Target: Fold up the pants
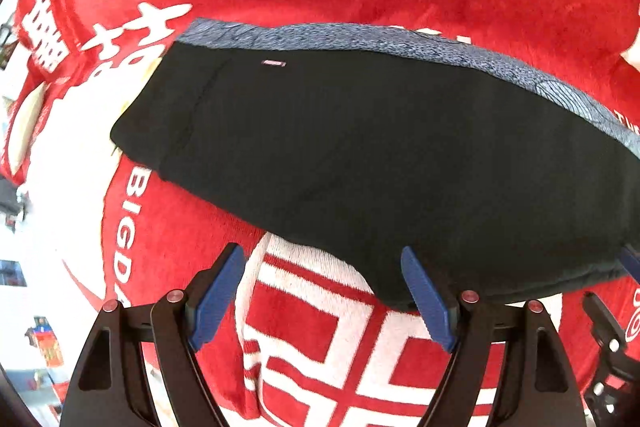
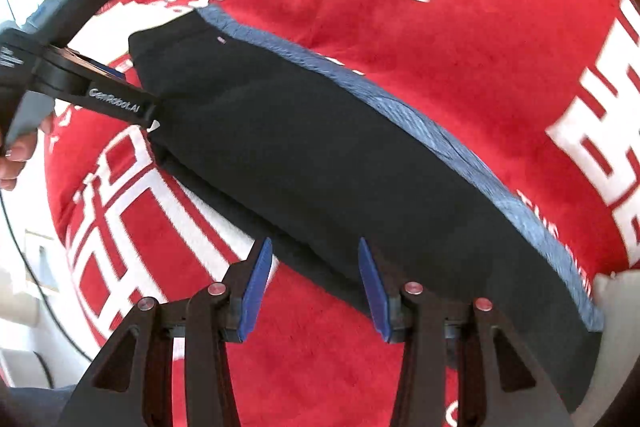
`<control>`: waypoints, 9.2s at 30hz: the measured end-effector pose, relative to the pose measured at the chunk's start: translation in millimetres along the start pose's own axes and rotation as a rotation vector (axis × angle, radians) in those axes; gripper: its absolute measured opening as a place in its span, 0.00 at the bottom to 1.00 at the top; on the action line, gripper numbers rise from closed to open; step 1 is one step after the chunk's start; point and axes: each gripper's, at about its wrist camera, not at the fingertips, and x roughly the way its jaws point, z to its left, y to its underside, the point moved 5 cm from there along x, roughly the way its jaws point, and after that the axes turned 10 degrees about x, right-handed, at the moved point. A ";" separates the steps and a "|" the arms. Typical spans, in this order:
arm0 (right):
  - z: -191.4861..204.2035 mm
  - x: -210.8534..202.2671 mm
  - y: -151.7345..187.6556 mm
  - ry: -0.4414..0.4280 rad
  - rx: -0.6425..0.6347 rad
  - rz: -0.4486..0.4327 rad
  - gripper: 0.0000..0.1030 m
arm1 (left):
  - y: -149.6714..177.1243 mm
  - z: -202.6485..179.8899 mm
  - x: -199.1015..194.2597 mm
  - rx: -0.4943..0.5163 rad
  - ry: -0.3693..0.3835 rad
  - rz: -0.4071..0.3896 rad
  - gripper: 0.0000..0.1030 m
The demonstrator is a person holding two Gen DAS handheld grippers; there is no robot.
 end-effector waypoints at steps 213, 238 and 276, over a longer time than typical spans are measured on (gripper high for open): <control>16.2 -9.3 -25.6 0.212 0.038 -0.005 0.49 | -41.2 -54.1 18.5 0.199 0.352 -0.088 0.83; 38.5 3.1 -20.1 0.075 0.136 0.106 0.16 | -47.7 5.0 0.7 0.135 0.283 -0.123 0.83; -192.2 -42.8 -4.5 -0.034 0.736 0.170 0.24 | -92.9 -121.5 11.0 0.145 0.274 -0.073 0.84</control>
